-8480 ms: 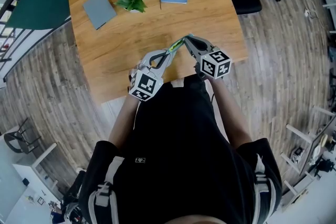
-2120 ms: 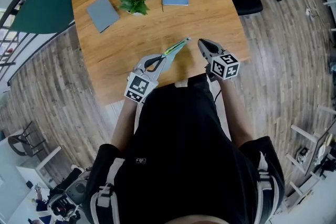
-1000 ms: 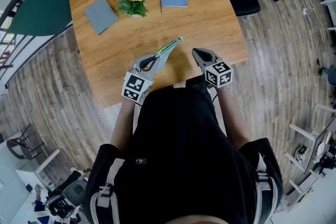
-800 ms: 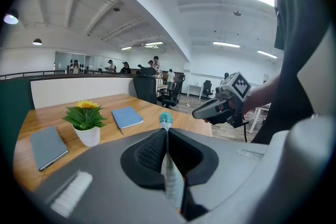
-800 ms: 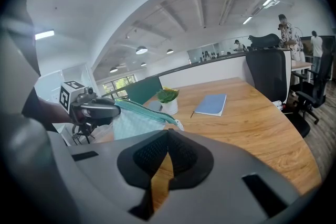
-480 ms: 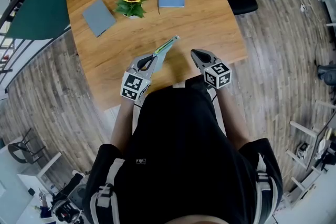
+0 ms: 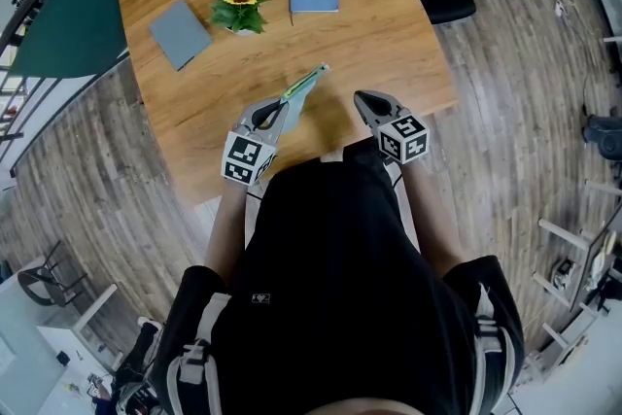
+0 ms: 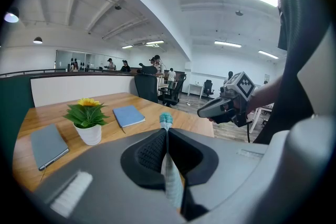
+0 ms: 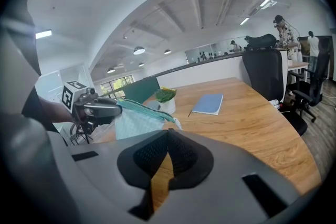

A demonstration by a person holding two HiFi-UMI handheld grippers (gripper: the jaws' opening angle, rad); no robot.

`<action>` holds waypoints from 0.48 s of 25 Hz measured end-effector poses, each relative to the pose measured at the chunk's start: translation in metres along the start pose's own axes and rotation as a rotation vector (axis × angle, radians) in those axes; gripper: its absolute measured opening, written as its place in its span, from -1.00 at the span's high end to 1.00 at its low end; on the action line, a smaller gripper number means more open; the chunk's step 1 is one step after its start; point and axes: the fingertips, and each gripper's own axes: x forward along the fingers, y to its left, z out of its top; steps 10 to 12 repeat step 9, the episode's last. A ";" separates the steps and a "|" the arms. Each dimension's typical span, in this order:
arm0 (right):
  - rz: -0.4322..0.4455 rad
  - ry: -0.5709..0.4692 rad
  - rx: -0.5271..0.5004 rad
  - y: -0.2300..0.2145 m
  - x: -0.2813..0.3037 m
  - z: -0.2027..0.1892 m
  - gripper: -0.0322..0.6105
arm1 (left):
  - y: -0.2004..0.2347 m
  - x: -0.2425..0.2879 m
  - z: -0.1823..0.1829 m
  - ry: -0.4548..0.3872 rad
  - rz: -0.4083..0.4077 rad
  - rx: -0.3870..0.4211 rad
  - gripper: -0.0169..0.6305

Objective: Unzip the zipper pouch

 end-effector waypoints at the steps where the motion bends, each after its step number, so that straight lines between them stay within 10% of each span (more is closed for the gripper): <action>1: 0.001 0.000 -0.001 0.000 0.000 0.000 0.89 | 0.000 0.000 0.000 0.003 0.000 0.000 0.93; 12: 0.003 -0.003 -0.001 -0.003 -0.002 -0.004 0.89 | 0.003 0.004 0.000 0.003 -0.004 0.001 0.93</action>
